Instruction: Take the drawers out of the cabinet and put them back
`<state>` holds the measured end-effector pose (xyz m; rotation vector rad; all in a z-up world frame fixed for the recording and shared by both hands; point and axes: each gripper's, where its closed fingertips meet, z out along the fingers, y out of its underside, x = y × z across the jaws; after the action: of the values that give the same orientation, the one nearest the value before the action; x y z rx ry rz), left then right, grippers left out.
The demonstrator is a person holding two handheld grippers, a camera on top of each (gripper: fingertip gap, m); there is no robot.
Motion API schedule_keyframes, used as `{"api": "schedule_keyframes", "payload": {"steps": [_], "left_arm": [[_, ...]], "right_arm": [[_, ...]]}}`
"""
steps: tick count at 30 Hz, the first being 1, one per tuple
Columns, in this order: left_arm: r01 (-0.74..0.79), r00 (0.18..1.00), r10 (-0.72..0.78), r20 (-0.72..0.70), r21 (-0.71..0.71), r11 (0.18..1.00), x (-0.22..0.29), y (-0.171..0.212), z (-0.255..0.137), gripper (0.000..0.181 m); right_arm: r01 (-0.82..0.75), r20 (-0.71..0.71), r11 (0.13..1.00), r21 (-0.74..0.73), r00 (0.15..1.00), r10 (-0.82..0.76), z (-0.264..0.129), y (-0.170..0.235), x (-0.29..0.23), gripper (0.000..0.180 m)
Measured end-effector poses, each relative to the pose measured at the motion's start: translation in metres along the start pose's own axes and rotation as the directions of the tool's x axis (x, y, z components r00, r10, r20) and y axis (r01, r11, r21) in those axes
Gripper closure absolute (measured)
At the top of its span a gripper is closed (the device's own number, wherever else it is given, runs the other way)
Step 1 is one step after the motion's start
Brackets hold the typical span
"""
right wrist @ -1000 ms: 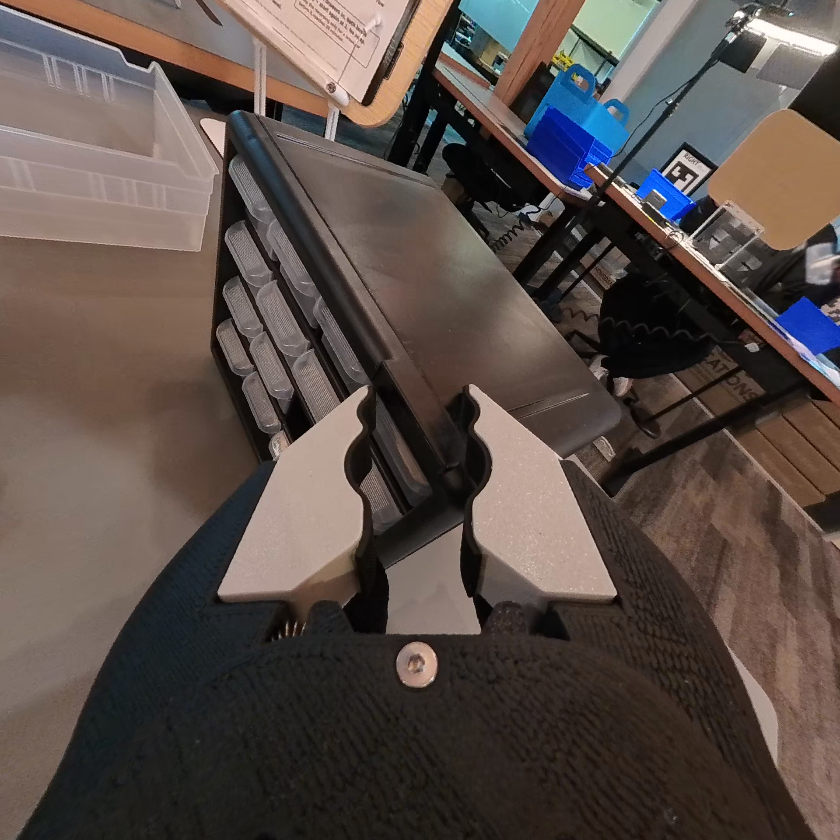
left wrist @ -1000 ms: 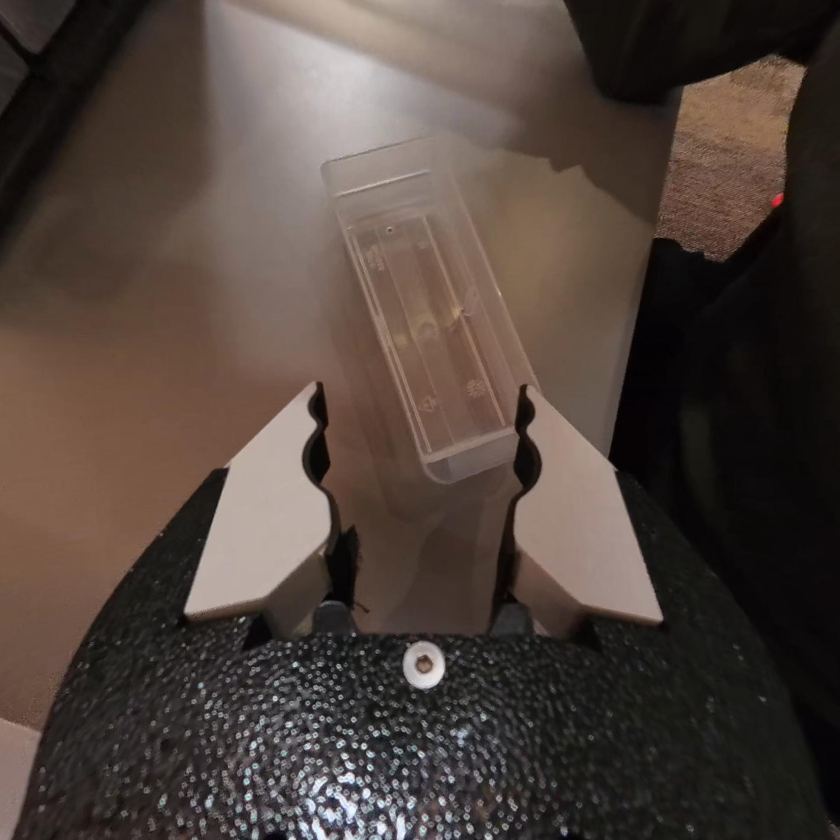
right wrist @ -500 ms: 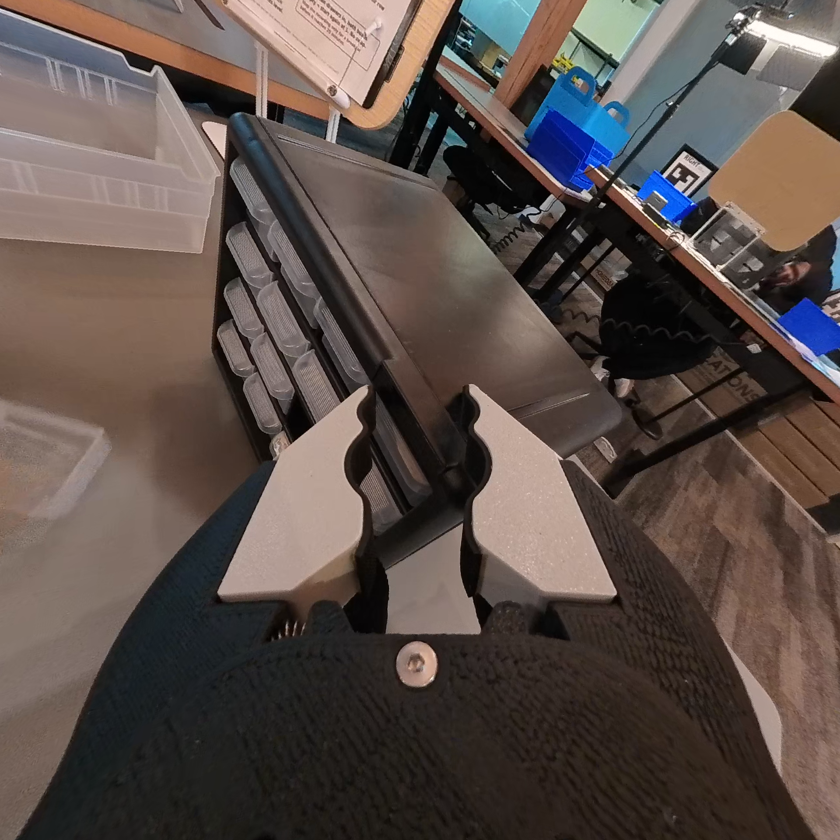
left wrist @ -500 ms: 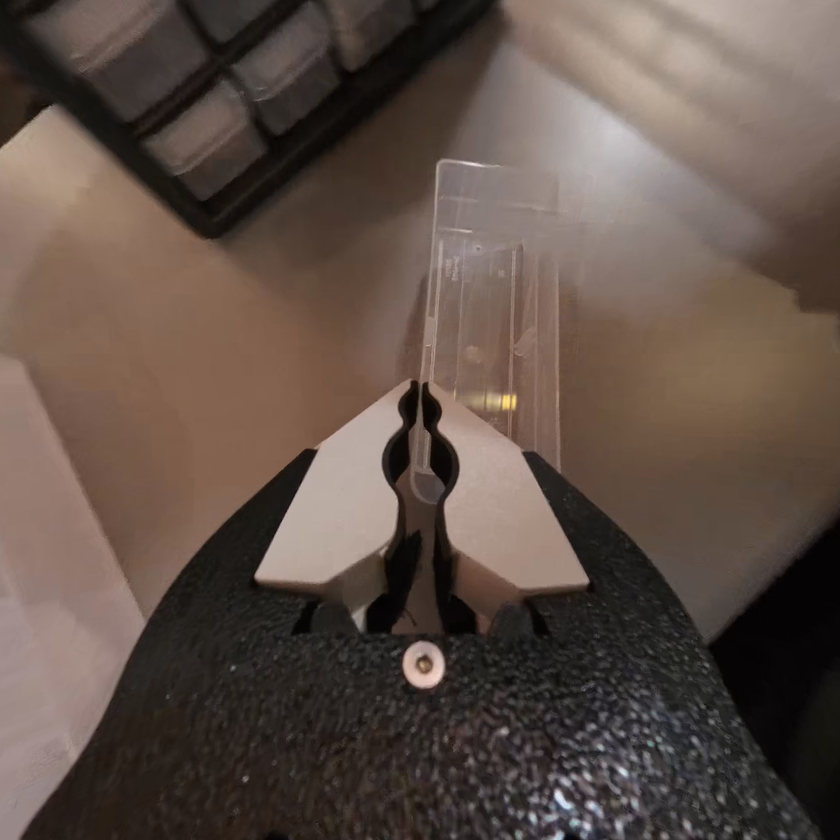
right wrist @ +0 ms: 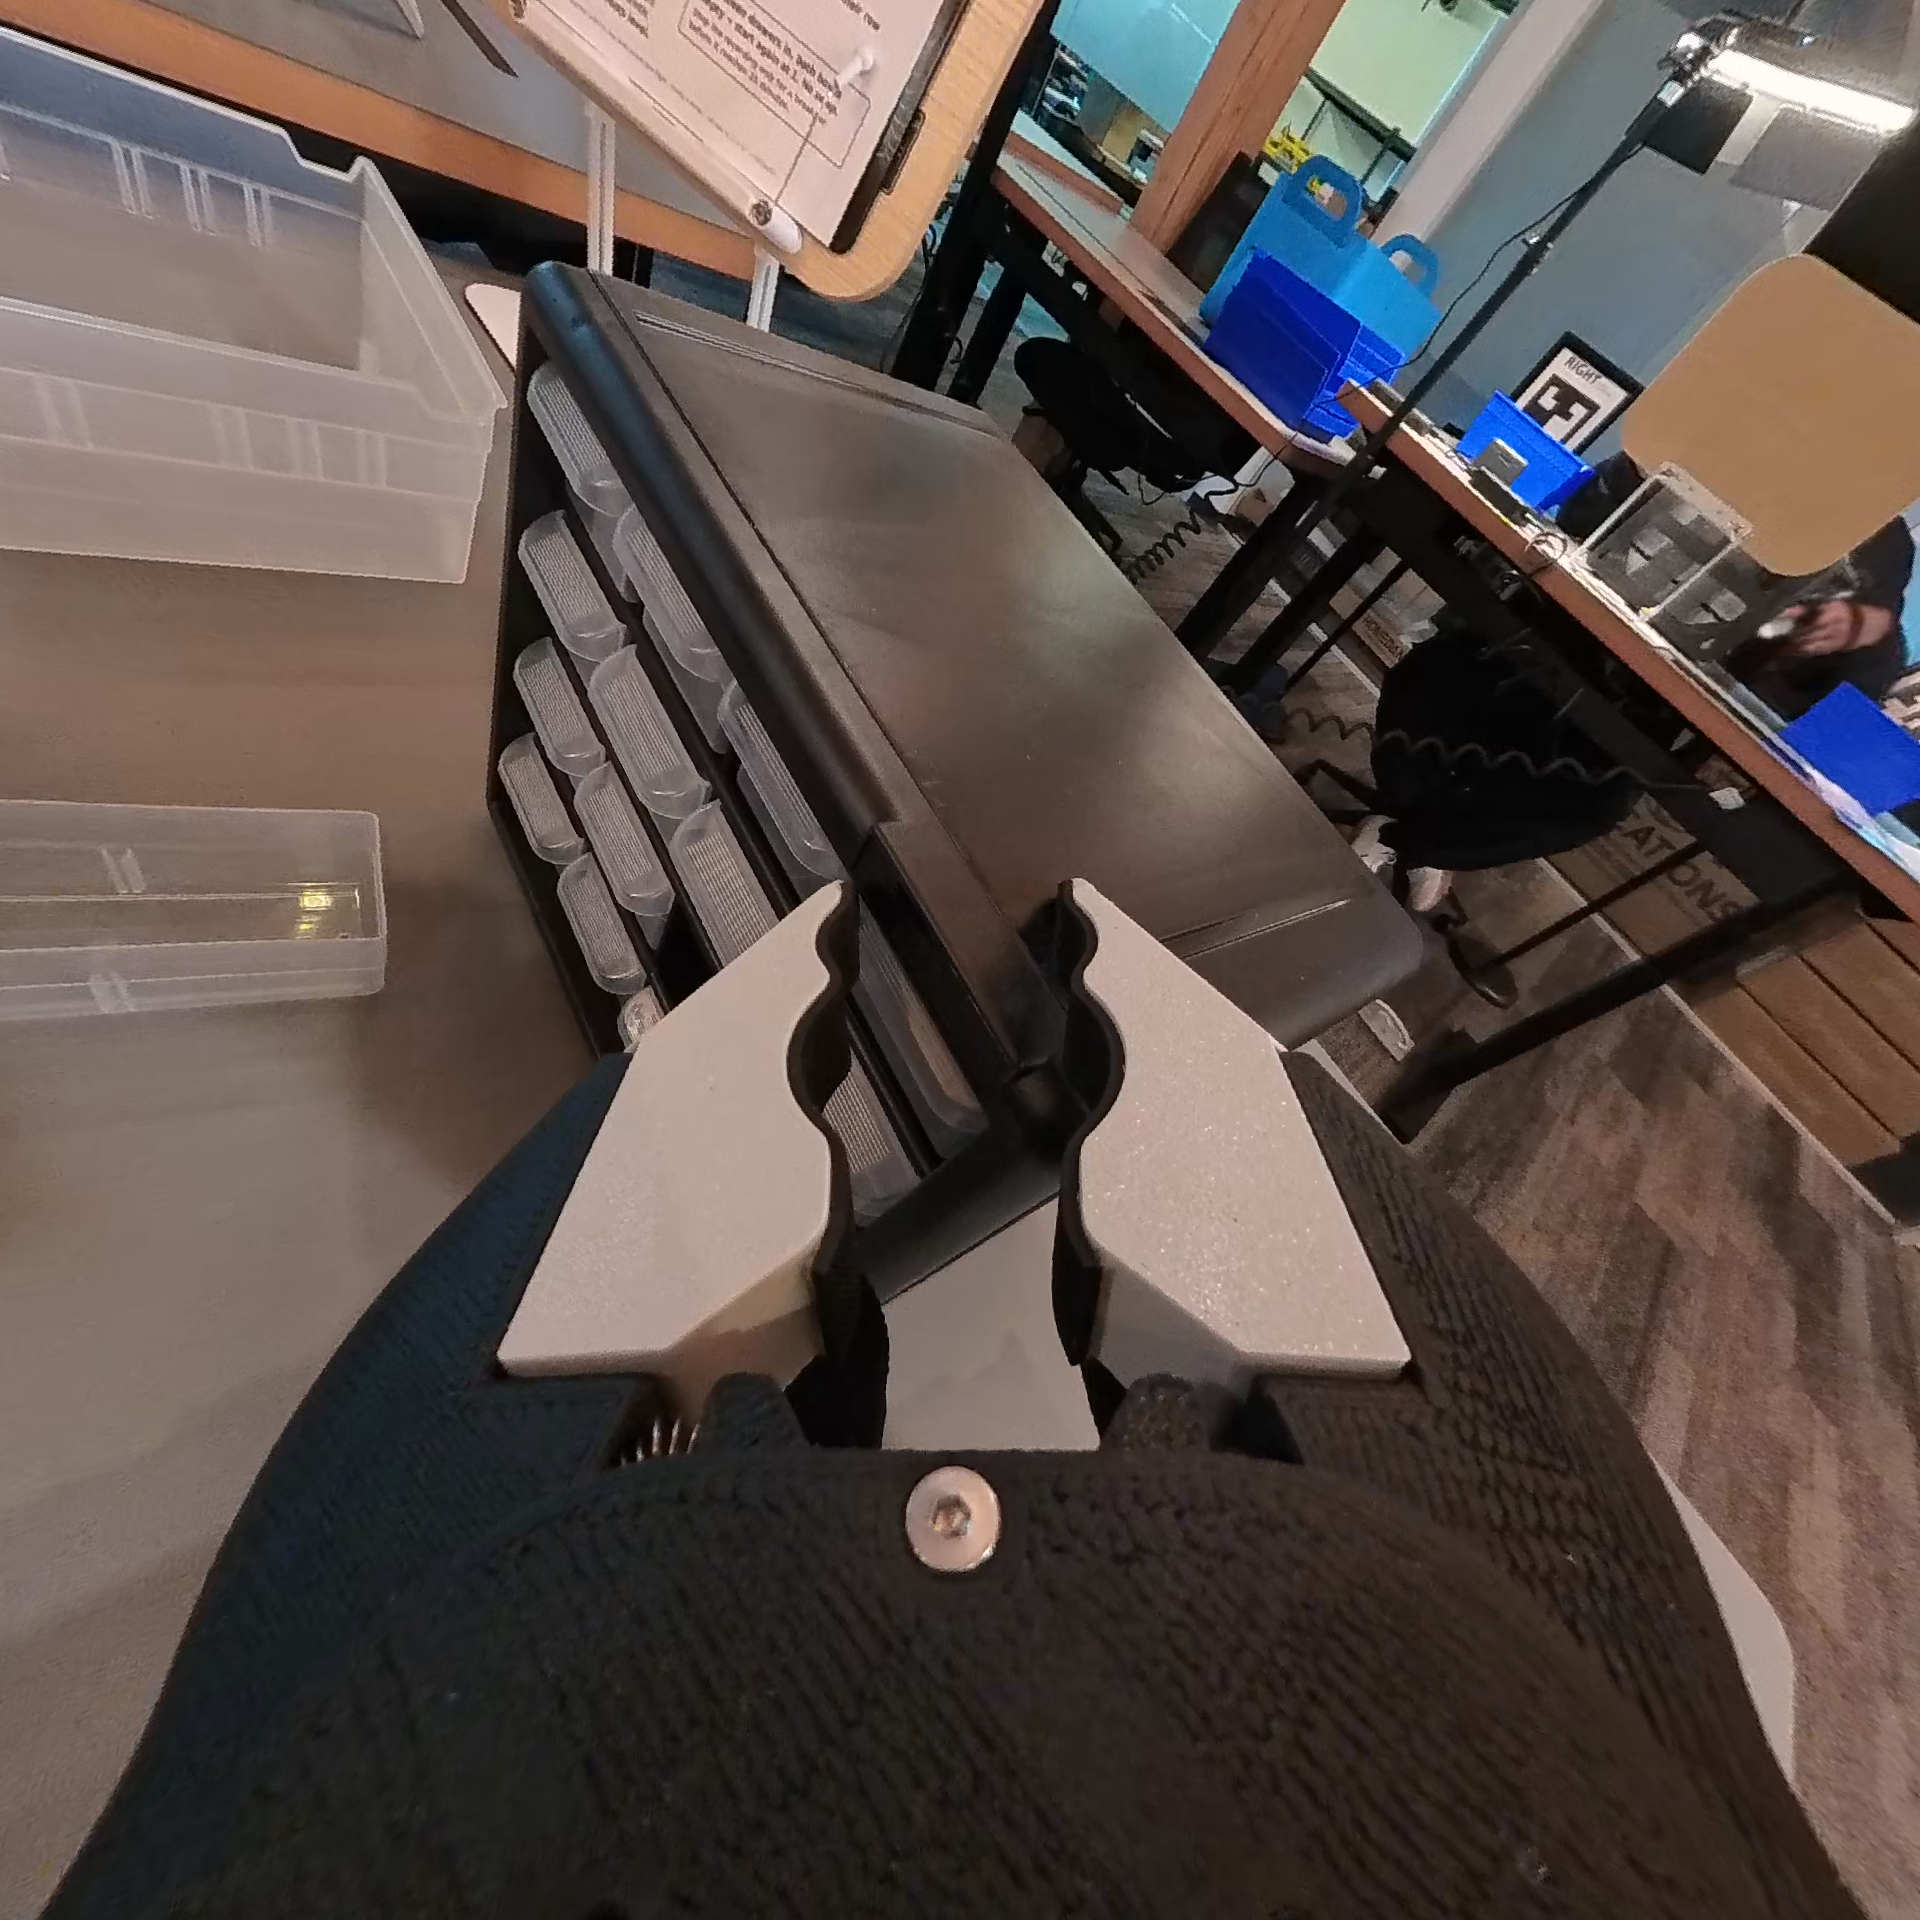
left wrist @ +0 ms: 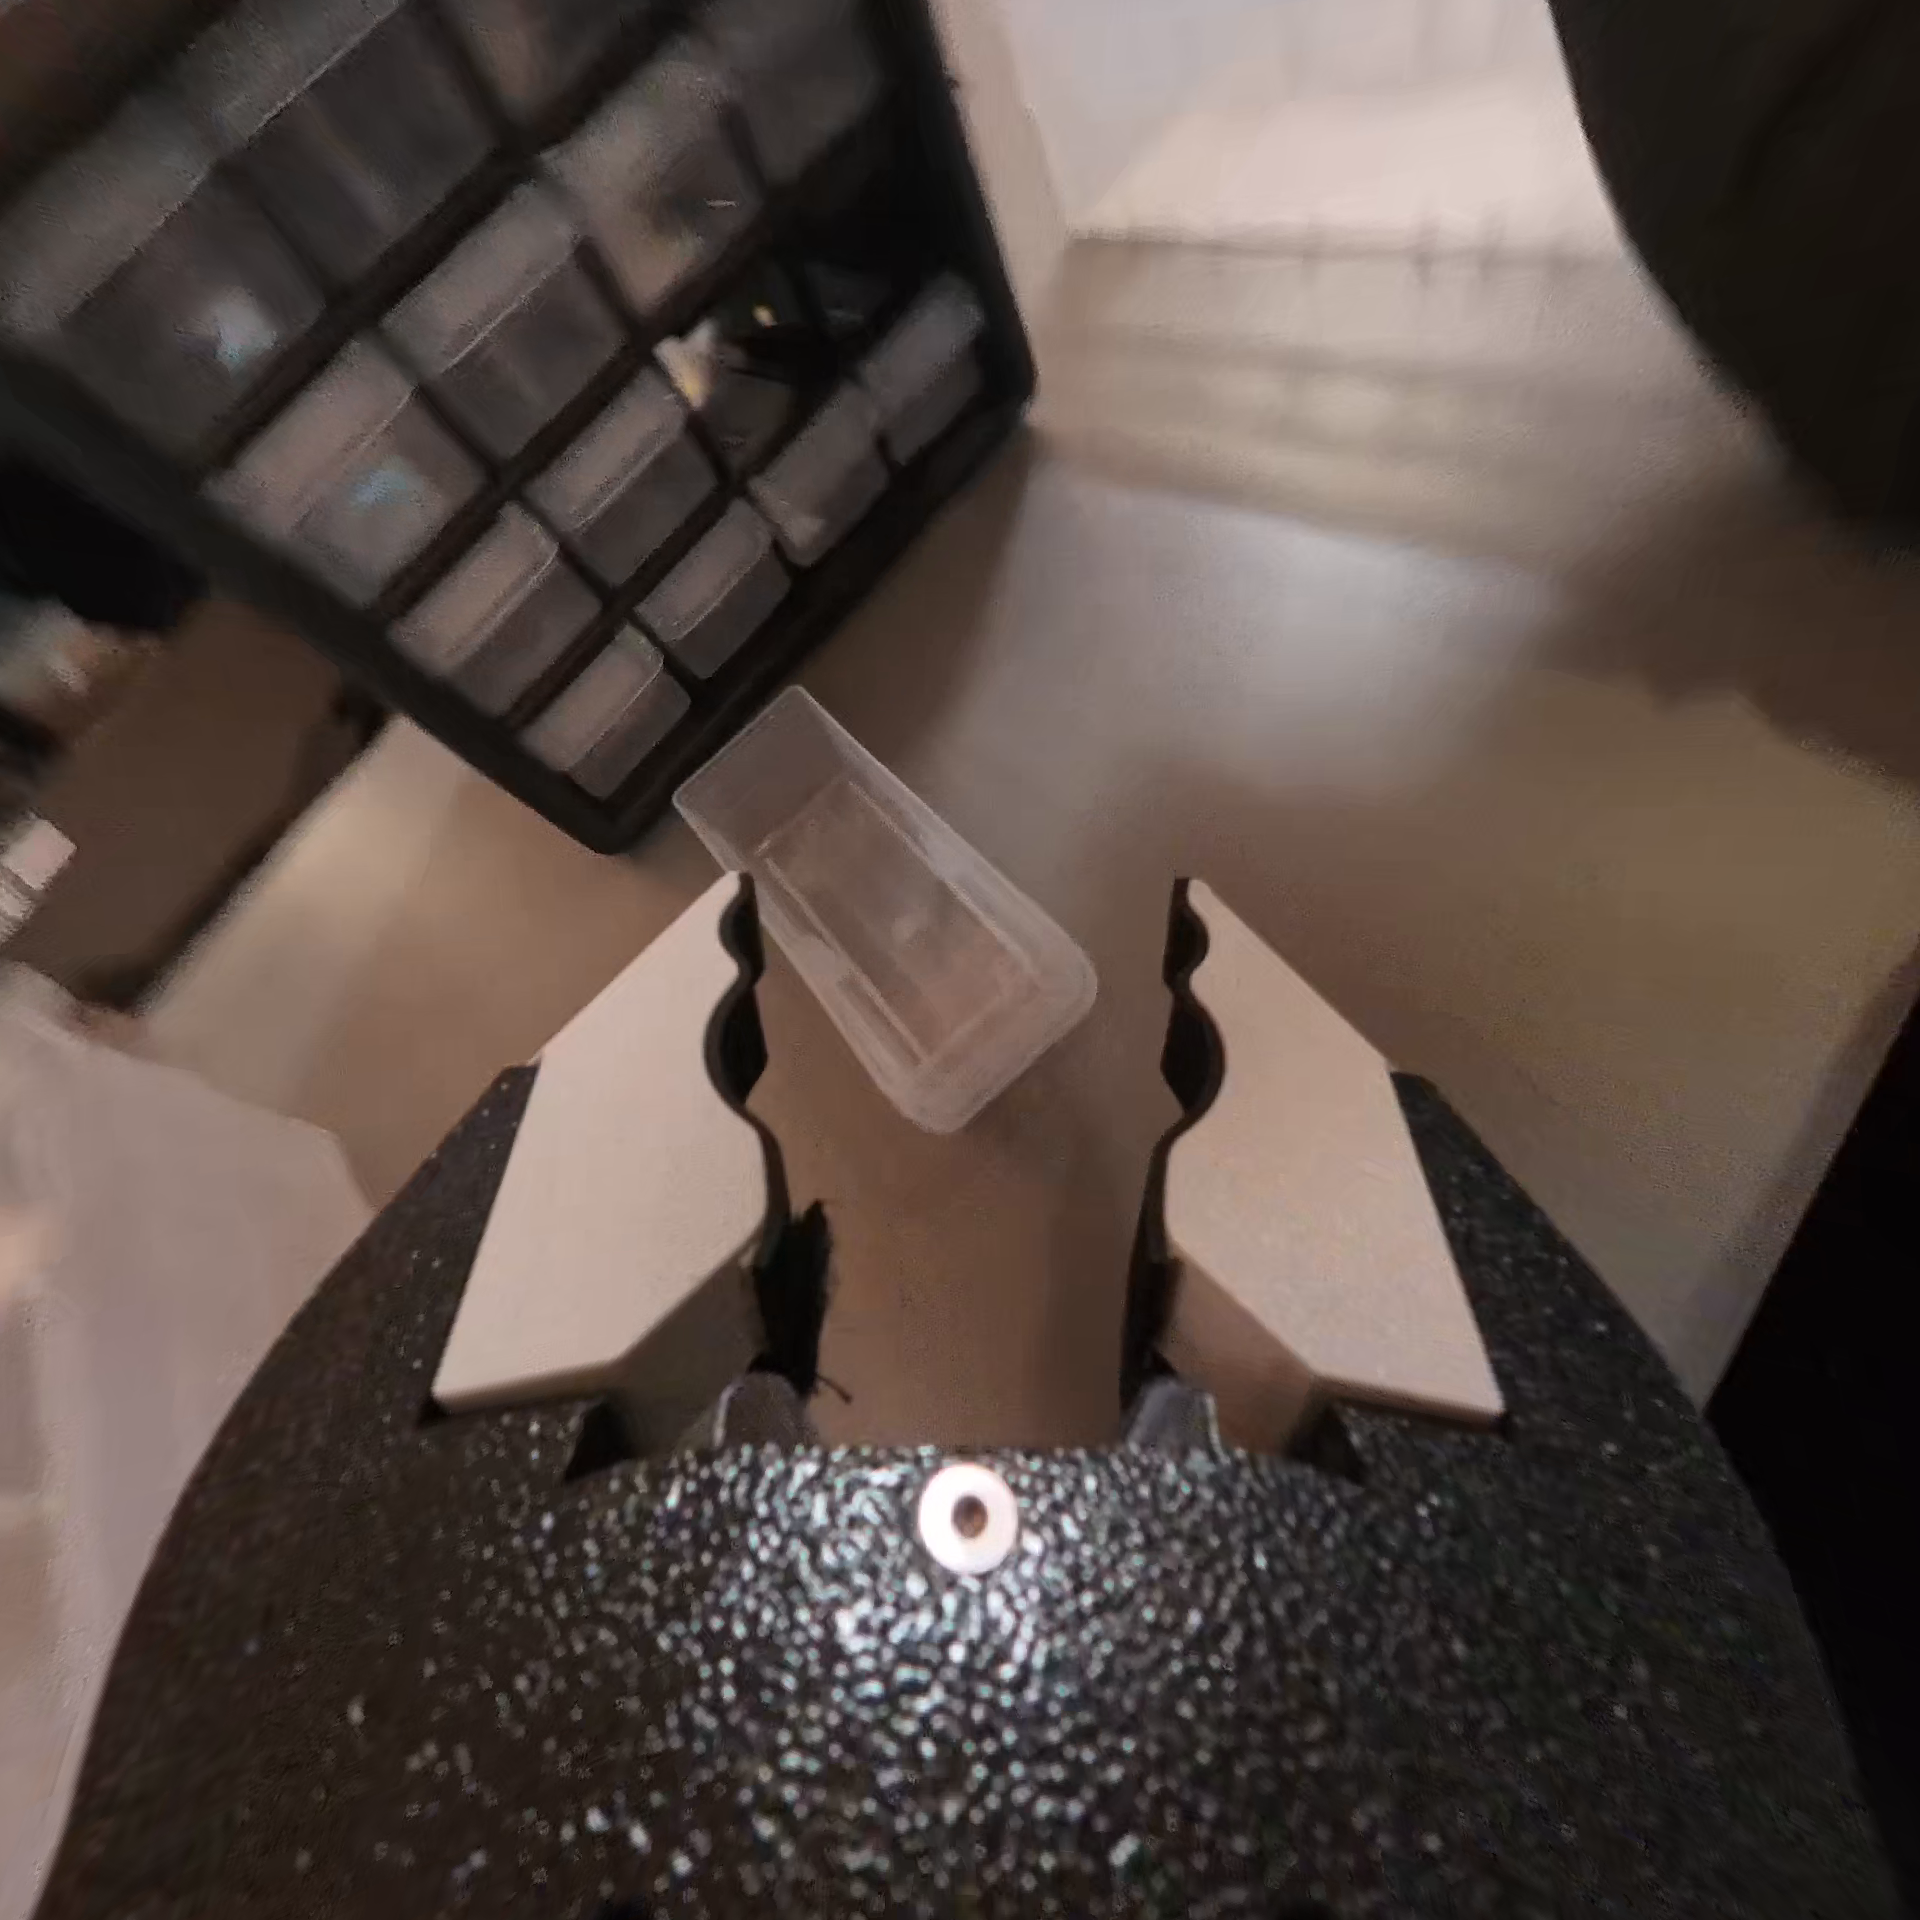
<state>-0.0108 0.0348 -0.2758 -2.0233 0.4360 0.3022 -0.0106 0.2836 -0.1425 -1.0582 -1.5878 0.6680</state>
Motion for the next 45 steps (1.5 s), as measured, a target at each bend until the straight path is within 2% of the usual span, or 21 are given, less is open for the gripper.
{"api": "schedule_keyframes", "payload": {"steps": [2,3,4,5,7,9,16,23,25,29,37,40,45], "left_arm": [[-0.317,0.948,0.318,0.009,-0.083,0.945,0.009,0.016,-0.005,0.111],[-0.460,0.883,0.468,0.041,-0.127,0.879,0.008,0.023,-0.006,0.124],[-0.560,0.812,0.578,0.078,-0.170,0.811,0.005,0.027,-0.006,0.142],[-0.574,0.795,0.598,0.100,-0.190,0.796,0.003,0.030,-0.005,0.151],[-0.525,0.834,0.542,0.099,-0.159,0.836,0.006,0.032,-0.002,0.150],[-0.514,0.839,0.532,0.117,-0.151,0.844,0.004,0.031,0.002,0.154],[-0.573,0.790,0.604,0.108,-0.224,0.789,0.001,0.045,0.021,0.158],[-0.621,0.746,0.654,0.124,-0.227,0.751,-0.007,0.043,0.030,0.164],[-0.611,0.756,0.637,0.150,-0.187,0.769,-0.007,0.031,0.031,0.165],[-0.538,0.803,0.523,0.286,-0.030,0.842,-0.015,-0.020,0.025,0.173],[-0.617,0.755,0.534,0.380,0.140,0.774,-0.010,-0.096,0.031,0.181],[-0.621,0.761,0.531,0.372,0.182,0.762,-0.004,-0.110,0.039,0.181],[-0.621,0.760,0.528,0.380,0.182,0.763,-0.005,-0.111,0.042,0.181]], "right_arm": [[-0.001,0.001,1.000,0.001,1.000,0.001,0.000,0.000,0.000,0.143],[-0.001,0.001,1.000,0.001,1.000,0.001,0.000,0.000,0.000,0.143],[-0.001,0.001,1.000,0.001,1.000,0.001,0.000,0.000,0.000,0.143],[-0.001,0.000,1.000,0.000,1.000,0.001,0.000,0.000,0.000,0.143],[0.000,0.000,1.000,-0.001,1.000,0.000,0.000,0.000,0.000,0.143],[0.000,-0.001,1.000,-0.001,1.000,0.000,0.000,0.000,0.000,0.143],[0.000,-0.001,1.000,-0.003,1.000,0.000,0.000,0.000,0.000,0.143],[-0.002,0.000,1.000,-0.001,1.000,0.002,0.000,0.000,0.000,0.143],[-0.002,0.001,1.000,0.000,1.000,0.002,0.000,0.000,0.000,0.143],[-0.002,0.000,1.000,-0.001,1.000,0.002,0.000,0.000,0.000,0.143],[-0.003,0.002,1.000,0.003,1.000,0.003,0.000,0.000,0.000,0.143],[-0.004,0.003,1.000,0.003,1.000,0.004,0.000,0.000,0.000,0.143],[-0.004,0.005,1.000,0.005,1.000,0.004,0.000,0.000,0.000,0.143]]}}
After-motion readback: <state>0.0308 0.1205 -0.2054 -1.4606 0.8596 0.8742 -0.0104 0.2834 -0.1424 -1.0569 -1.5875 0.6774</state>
